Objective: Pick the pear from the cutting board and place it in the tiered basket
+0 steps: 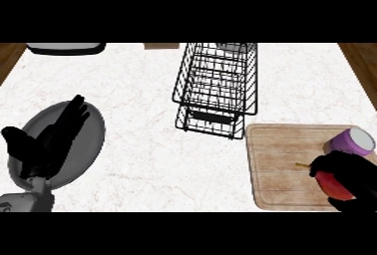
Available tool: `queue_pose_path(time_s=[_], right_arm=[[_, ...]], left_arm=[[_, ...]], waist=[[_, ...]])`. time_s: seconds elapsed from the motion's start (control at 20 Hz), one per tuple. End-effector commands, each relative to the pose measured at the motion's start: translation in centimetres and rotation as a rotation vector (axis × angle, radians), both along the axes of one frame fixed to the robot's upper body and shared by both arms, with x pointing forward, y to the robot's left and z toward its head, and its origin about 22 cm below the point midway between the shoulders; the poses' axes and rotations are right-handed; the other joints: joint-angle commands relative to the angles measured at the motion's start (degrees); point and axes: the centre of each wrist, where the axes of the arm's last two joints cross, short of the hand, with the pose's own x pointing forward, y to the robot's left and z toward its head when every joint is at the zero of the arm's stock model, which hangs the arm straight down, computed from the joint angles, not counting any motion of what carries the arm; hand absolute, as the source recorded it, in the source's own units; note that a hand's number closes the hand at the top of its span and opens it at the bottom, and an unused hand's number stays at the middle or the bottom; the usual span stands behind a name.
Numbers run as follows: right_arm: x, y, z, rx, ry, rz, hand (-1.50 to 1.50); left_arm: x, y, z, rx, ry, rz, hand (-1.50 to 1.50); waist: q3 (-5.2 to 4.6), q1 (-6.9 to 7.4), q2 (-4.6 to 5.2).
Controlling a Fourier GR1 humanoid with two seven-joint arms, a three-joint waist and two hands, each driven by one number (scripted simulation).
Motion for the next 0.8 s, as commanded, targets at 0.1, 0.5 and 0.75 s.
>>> queue_pose_path(time_s=[0.1, 0.5, 0.75], right_arm=[[0.6, -0.8, -2.1, -0.095, 0.004, 0.062, 1.5], [0.8, -1.4, -1.4, -0.03, -0.193, 0.013, 1.5], [4.7, -7.9, 1.1, 0.011, -0.249, -0.366, 1.5]], left_arm=[[-1.4, -0.4, -0.3, 0.0, -0.005, 0.013, 0.0], [0.0, 0.6, -0.3, 0.007, 0.0, 0.013, 0.0], [0.8, -1.7, 0.3, 0.0, -0.008, -0.019, 0.0]], waist=[[0.28, 0.11, 0.2], [0.28, -0.18, 0.23], [0.43, 1.32, 0.83]])
